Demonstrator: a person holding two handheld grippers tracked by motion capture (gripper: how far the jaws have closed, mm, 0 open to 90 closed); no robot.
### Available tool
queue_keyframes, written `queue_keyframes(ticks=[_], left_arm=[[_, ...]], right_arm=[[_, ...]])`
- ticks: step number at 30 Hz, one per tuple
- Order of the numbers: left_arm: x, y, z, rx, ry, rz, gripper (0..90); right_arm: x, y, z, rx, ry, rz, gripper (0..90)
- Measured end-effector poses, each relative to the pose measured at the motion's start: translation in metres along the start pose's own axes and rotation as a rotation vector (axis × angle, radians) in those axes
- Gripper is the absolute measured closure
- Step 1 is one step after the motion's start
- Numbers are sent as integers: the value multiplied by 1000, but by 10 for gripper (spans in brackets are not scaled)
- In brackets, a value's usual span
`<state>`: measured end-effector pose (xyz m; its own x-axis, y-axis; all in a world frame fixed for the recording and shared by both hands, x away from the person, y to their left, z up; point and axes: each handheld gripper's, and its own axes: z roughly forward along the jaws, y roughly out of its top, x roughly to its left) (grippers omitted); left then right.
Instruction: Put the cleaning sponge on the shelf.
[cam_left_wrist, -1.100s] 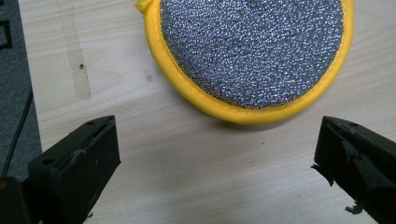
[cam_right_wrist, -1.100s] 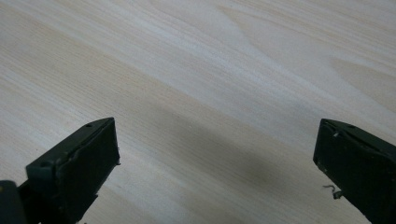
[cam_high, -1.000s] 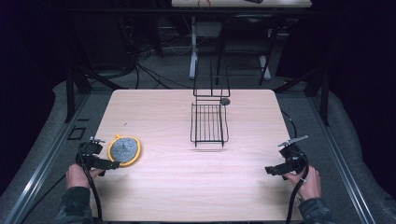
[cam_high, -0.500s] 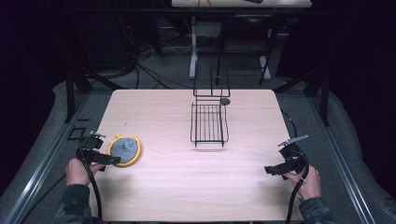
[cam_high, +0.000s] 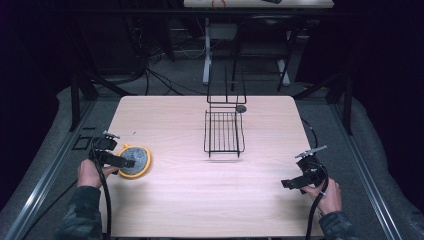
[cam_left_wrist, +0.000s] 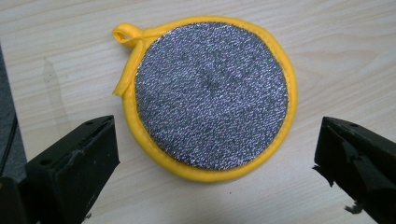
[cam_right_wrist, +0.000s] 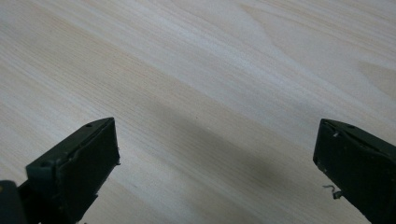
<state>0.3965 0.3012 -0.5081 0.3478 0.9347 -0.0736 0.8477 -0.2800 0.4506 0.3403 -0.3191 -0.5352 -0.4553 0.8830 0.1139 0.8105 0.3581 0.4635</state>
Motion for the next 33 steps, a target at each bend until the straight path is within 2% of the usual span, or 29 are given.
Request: queue_keyframes(ticks=[7,9,13,22,23,24,29,33], left_arm=[[-10,21,5,12,-5,41,0],[-12,23,5,10,-4,41,0],[-17,30,14,40,-7,54,0],[-18,32,29,93,19,61,1],[-18,31,33,102,41,58,2],[-17,30,34,107,31,46,2],[-14,29,40,125,46,35,3],[-14,31,46,148,51,44,68]], right_arm=[[0,0,0,3,-1,-11,0],[0,0,0,-1,0,-7,0],[0,-1,0,-1,7,-2,0],[2,-1,1,4,11,1,0],[2,0,1,4,13,-1,0],[2,-1,1,4,14,-1,0],[0,-1,0,5,18,1,0],[1,-1,0,5,21,-2,0]])
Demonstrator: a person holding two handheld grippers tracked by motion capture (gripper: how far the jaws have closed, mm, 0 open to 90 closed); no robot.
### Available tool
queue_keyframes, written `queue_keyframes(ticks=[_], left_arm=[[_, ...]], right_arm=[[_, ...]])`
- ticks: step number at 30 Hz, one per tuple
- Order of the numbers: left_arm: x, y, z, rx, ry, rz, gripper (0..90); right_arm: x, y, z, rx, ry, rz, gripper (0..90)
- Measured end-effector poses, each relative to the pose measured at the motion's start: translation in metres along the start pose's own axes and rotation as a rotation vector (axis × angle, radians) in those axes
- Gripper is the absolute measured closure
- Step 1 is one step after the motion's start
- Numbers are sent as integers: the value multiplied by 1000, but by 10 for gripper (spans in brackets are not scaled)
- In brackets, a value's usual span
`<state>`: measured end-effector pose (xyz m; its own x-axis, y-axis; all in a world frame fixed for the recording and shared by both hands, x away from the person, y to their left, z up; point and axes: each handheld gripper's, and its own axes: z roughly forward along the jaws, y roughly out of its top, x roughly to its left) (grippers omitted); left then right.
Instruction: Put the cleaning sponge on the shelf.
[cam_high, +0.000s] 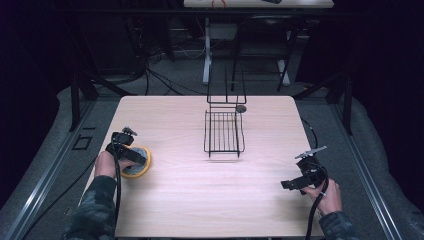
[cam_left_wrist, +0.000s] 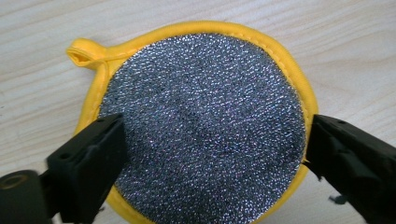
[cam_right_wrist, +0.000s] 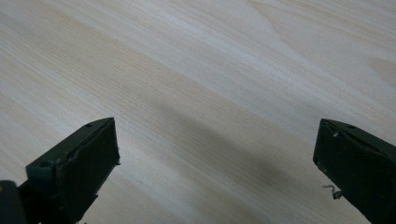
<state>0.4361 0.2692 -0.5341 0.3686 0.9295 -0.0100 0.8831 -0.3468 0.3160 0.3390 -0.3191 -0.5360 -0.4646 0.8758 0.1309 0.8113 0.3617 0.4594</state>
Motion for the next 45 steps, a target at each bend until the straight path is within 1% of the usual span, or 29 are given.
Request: queue_keyframes(ticks=[4,6,7,10,12,14,15,16,18,19,21,22,27,28,33,34,36,39,43,44,45], left_arm=[[0,1,2,7,10,-2,82],[0,0,3,-1,6,-1,84],[0,0,4,-1,1,-9,86],[0,-1,6,-5,8,-9,91],[-2,-2,7,-5,21,-3,97],[-4,-3,7,-7,31,-14,122],[-4,-3,7,-7,31,-14,131],[-3,-4,8,-14,27,-22,143],[-3,-5,8,-11,24,-33,150],[-3,-4,8,-7,27,-33,166],[-3,-4,8,-6,30,-32,181],[-4,-5,8,-8,35,-30,190],[-6,-6,8,-10,42,-30,224],[-6,-6,7,-8,45,-23,244],[-6,-6,7,-15,46,-20,315],[-6,-7,6,-12,41,-19,315],[-7,-8,5,-24,45,-20,366],[-8,-8,5,-24,45,-16,417],[-8,-10,3,-41,44,-15,483],[-8,-11,2,-48,43,-8,500],[-8,-12,2,-59,41,-9,520]], right_arm=[[1,0,-1,-2,2,0,0],[0,0,0,3,2,1,0],[0,0,0,5,3,2,0],[0,0,0,7,3,3,0],[0,0,0,5,4,1,0],[1,0,-2,3,0,-1,0],[1,0,-2,3,0,-1,0],[1,0,-2,4,0,0,0],[1,0,-2,4,-1,2,0],[0,-1,-2,-3,-4,-1,0],[1,-1,-2,-5,-1,8,0],[0,-1,-3,-7,-13,-3,0],[-1,-2,-5,-20,-6,14,3],[-1,-2,-5,-24,-5,14,3],[-1,-2,-5,-21,-4,18,4],[-1,-2,-5,-21,-3,18,5],[-1,-2,-6,-20,-7,13,7],[-1,-2,-5,-21,-4,15,11],[-1,-2,-6,-22,-5,12,12],[-1,-2,-6,-26,-6,9,13],[-1,-2,-6,-26,-5,9,14]])
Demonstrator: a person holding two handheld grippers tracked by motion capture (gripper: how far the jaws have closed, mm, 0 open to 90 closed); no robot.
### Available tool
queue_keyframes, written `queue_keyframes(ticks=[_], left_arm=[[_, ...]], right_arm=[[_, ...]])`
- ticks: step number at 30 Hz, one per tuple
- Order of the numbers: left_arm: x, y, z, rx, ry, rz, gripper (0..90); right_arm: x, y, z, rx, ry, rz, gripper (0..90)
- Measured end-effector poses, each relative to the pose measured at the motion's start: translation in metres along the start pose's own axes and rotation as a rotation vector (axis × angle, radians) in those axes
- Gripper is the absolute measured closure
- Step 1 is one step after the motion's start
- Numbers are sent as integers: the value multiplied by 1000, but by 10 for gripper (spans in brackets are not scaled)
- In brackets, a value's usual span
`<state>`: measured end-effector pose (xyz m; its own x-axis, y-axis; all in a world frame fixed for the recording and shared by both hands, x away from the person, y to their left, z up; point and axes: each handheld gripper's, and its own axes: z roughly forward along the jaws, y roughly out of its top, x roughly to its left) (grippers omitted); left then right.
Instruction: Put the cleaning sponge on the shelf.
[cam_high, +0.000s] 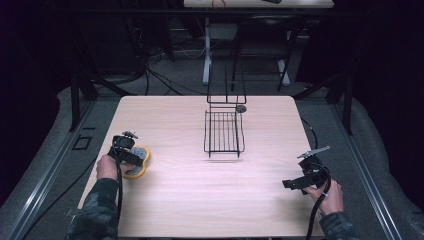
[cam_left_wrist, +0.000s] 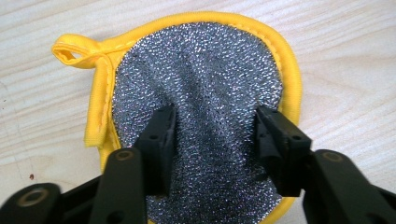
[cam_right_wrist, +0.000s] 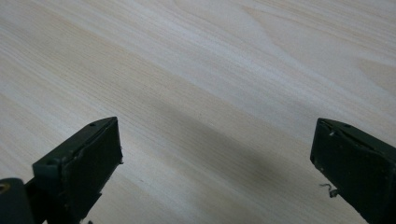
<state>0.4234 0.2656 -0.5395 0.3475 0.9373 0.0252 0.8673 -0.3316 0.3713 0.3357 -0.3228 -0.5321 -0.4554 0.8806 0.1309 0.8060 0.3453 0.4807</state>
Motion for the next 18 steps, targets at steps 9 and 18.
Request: queue_keyframes(ticks=[9,18], left_arm=[[4,-4,-6,-67,-3,6,846],[2,-4,-7,-78,17,25,871]], right_arm=[[0,0,0,0,-4,0,18],[0,0,-1,0,-5,3,21]])
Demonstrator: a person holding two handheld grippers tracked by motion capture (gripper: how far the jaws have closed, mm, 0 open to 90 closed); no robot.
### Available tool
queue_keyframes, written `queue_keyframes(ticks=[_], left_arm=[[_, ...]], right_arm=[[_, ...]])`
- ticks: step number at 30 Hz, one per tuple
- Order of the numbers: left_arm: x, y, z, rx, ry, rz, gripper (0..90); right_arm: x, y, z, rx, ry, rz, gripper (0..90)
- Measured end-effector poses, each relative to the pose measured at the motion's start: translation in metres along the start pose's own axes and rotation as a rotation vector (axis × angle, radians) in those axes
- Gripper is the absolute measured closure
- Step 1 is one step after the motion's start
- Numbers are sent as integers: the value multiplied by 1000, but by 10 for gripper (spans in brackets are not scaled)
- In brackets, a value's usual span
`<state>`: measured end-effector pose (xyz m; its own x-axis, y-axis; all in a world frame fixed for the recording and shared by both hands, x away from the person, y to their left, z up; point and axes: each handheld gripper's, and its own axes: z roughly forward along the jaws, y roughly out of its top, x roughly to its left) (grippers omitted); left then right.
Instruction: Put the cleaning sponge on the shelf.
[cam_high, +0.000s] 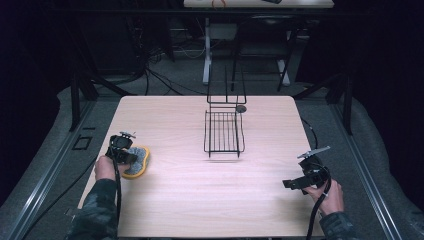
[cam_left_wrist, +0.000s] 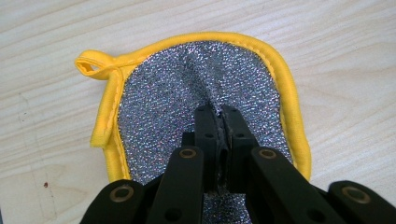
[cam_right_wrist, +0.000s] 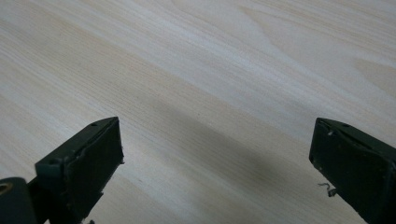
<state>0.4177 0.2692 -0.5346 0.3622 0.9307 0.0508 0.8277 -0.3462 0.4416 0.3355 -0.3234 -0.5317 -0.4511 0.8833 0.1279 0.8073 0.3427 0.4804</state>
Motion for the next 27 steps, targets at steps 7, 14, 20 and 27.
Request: queue_keyframes(ticks=[7,14,20,27], left_arm=[[0,1,-3,2,1,3,870],[1,0,-6,2,8,10,870],[2,0,-11,-4,7,19,869],[0,1,-16,-9,13,33,868]], right_arm=[[-1,0,-2,-6,-3,4,26],[-1,0,-1,-4,-3,1,28],[-1,0,-1,-2,-3,1,29],[0,0,-1,-10,-5,-3,31]])
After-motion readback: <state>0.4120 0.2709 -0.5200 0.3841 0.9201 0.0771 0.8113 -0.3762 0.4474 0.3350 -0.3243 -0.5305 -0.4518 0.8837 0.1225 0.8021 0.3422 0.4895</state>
